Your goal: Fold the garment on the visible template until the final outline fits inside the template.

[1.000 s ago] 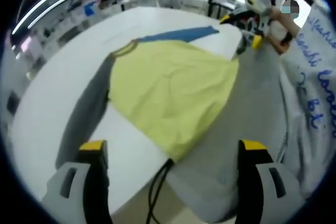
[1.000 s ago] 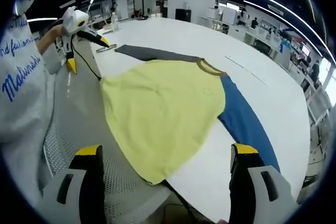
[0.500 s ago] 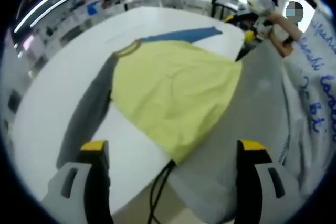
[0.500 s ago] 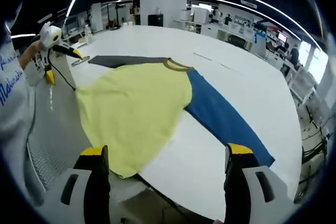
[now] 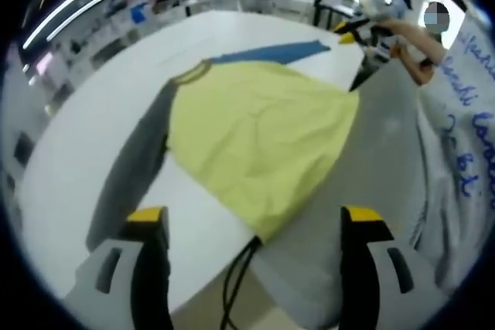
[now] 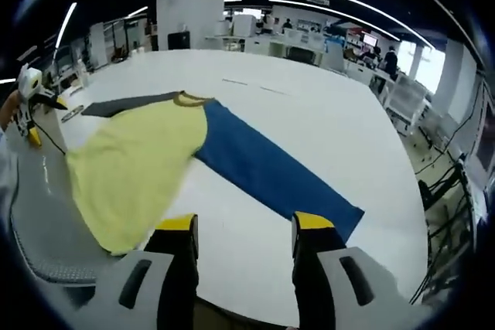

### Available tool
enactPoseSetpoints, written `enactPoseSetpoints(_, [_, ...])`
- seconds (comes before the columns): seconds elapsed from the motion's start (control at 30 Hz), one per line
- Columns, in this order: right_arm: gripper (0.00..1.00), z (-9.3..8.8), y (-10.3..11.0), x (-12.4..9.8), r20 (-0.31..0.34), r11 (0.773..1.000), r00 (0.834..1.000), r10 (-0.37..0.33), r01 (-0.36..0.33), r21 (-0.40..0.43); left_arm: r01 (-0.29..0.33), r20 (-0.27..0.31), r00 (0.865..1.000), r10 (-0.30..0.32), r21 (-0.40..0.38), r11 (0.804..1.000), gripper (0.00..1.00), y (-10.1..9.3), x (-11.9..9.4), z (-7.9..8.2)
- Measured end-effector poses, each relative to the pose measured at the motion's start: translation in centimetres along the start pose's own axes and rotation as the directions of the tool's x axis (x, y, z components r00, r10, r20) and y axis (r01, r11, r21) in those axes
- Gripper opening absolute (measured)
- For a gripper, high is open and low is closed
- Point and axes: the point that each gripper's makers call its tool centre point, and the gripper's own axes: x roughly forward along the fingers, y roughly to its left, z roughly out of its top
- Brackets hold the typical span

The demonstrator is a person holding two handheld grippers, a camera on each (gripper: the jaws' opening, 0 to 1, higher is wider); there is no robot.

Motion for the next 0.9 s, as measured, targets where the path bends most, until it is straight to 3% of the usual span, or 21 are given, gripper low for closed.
enactPoseSetpoints(0.1, [0.3, -0.5, -1.9, 0.3, 0.034, 0.997, 0.999, -0.031, 0.028, 0.077, -0.006, 0.01, 1.0, 0.006, 0.005, 1.0, 0.84, 0.0, -0.1, 0.2])
enactPoseSetpoints(0.17, [0.3, -1.1, -2.5, 0.3, 0.031, 0.992, 0.999, -0.033, 0.029, 0.12, -0.011, 0.004, 1.0, 0.011, 0.001, 1.0, 0.84, 0.1, -0.2, 0.2])
enactPoseSetpoints(0.3, [0.22, -2.3, -5.0, 0.5, -0.003, 0.989, 0.996, -0.092, 0.092, 0.118, -0.016, -0.003, 1.0, 0.016, -0.003, 1.0, 0.84, 0.2, -0.3, 0.0])
enactPoseSetpoints(0.4, [0.18, -2.4, -6.3, 0.7, 0.02, 0.979, 0.993, -0.12, 0.115, 0.17, -0.016, -0.015, 1.0, 0.016, -0.004, 1.0, 0.84, 0.2, -0.2, -0.1])
enactPoseSetpoints(0.57, [0.17, -3.8, -8.9, 1.0, -0.052, 0.97, 0.981, -0.189, 0.195, 0.145, -0.009, -0.012, 1.0, 0.009, -0.001, 1.0, 0.83, -0.1, 0.0, 0.3])
enactPoseSetpoints(0.67, [0.16, -4.4, -10.7, 1.3, -0.086, 0.944, 0.968, -0.237, 0.251, 0.215, -0.005, -0.015, 1.0, 0.005, 0.003, 1.0, 0.83, -0.1, 0.1, 0.3])
enactPoseSetpoints(0.73, [0.16, -5.0, -11.4, 1.6, -0.121, 0.941, 0.96, -0.254, 0.274, 0.197, -0.008, -0.021, 1.0, 0.008, -0.001, 1.0, 0.83, 0.1, 0.2, 0.3])
enactPoseSetpoints(0.8, [0.15, -5.3, -12.0, 2.1, -0.13, 0.937, 0.955, -0.267, 0.289, 0.198, -0.011, -0.021, 1.0, 0.011, -0.001, 1.0, 0.83, 0.2, 0.3, 0.4])
enactPoseSetpoints(0.9, [0.15, -5.1, -12.6, 3.0, -0.101, 0.917, 0.958, -0.268, 0.286, 0.279, -0.01, -0.017, 1.0, 0.01, -0.004, 1.0, 0.82, 0.1, 0.3, 0.5])
